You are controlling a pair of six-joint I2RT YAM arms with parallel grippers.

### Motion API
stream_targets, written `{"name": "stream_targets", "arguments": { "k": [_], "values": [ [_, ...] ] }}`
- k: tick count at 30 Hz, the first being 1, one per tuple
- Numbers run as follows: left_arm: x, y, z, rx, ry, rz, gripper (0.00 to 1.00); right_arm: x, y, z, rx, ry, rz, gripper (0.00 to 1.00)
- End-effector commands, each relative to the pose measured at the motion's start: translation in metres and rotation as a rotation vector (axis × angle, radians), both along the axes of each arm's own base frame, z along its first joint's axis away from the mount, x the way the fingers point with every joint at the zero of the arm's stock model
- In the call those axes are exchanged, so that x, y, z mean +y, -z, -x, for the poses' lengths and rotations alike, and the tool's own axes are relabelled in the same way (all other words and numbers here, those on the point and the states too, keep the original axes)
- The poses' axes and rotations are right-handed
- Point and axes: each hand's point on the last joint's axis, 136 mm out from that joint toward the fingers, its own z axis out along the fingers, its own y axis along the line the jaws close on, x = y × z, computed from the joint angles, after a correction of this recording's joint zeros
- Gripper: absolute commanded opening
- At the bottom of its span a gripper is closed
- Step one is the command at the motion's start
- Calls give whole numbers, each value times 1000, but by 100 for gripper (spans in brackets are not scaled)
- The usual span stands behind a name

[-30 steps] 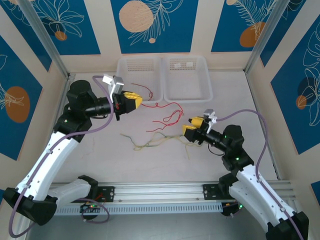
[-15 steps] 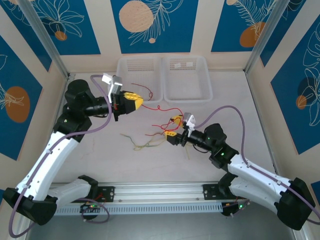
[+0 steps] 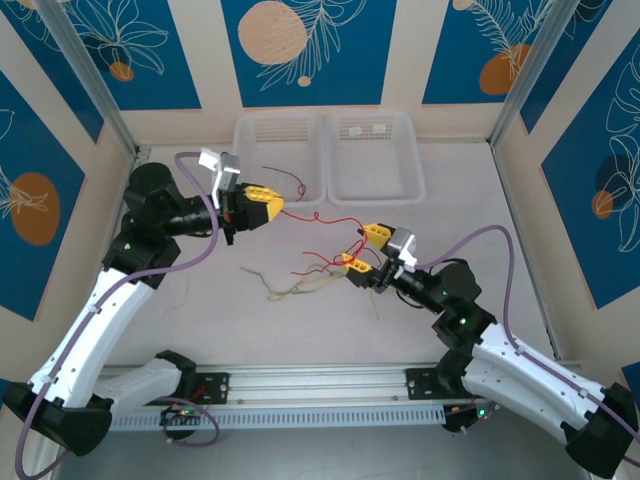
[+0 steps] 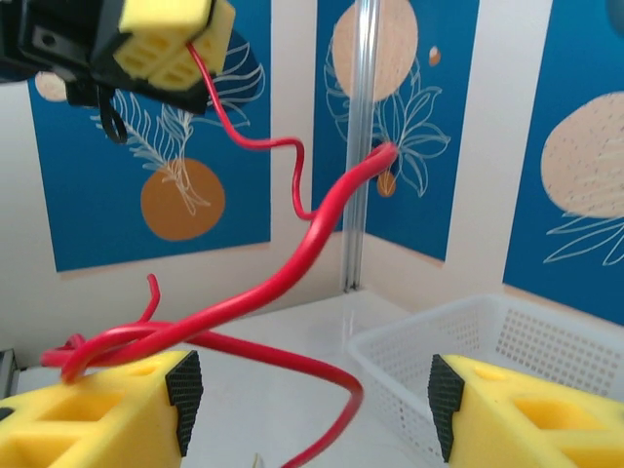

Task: Untangle the cables

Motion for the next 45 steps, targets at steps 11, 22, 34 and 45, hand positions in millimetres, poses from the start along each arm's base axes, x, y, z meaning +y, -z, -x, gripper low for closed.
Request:
{"name": "stream_targets", "arguments": {
  "k": [11,22,34,45],
  "values": [
    [3,-13,4,-37,15,45,0,14,3,-13,-7,3,44,53],
    [1,11,-12,10,-32,28,0,8,-8,-27,28,54,-1,0],
    [108,28,-101,91,-644,70,0,-76,47,-82,349,405,-56,0],
    [181,31,-111,114,-867,107,0,-124,84,-97,574,584,-59,0]
  ]
}}
